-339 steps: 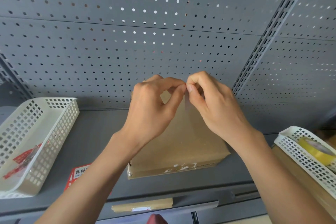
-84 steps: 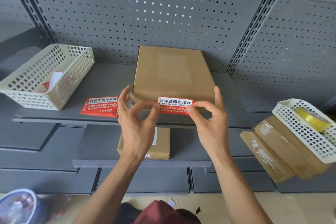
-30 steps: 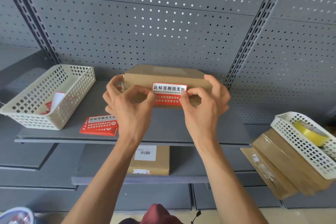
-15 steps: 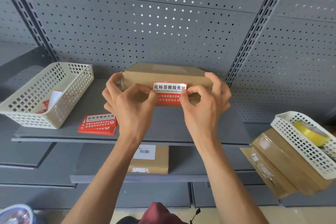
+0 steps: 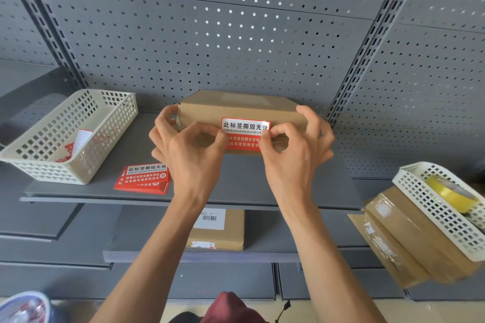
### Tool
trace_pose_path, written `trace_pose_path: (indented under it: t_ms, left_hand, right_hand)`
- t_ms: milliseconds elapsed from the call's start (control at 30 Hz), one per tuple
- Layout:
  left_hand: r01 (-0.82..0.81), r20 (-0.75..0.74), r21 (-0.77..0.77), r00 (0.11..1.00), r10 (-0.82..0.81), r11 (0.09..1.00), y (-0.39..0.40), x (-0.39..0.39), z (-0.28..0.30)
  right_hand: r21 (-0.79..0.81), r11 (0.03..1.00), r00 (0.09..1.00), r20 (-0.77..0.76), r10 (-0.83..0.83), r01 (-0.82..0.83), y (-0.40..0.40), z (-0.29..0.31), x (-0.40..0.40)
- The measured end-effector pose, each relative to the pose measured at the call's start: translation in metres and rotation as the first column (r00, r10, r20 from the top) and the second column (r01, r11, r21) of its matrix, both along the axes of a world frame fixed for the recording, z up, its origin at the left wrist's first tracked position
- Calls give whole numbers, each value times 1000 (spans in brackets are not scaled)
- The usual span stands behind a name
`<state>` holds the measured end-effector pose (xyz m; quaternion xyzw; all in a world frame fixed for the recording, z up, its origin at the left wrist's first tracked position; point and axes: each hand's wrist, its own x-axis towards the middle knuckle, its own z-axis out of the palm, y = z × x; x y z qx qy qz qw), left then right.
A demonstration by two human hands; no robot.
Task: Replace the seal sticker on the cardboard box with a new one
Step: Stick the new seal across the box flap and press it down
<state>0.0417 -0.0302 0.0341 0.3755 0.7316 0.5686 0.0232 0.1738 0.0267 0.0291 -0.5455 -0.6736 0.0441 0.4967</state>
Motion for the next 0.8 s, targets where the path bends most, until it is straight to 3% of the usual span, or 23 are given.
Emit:
trace_pose_path:
  t_ms: [400,633,800]
  left_hand:
    - [2,-15,30,1000,-2,1000,0,-1,-5]
    - [-35,-5,88,999,35,996,5,-3,-4]
    - [-43,39,95,998,39,995,13,-2,10]
  right_hand:
    - [-5,1000,1000,-23,13,-14,0,-4,4]
    - [27,998,980,-190,56,-52,1,0,5]
    - [17,1000,995,-98,-4,6,3,10,-5]
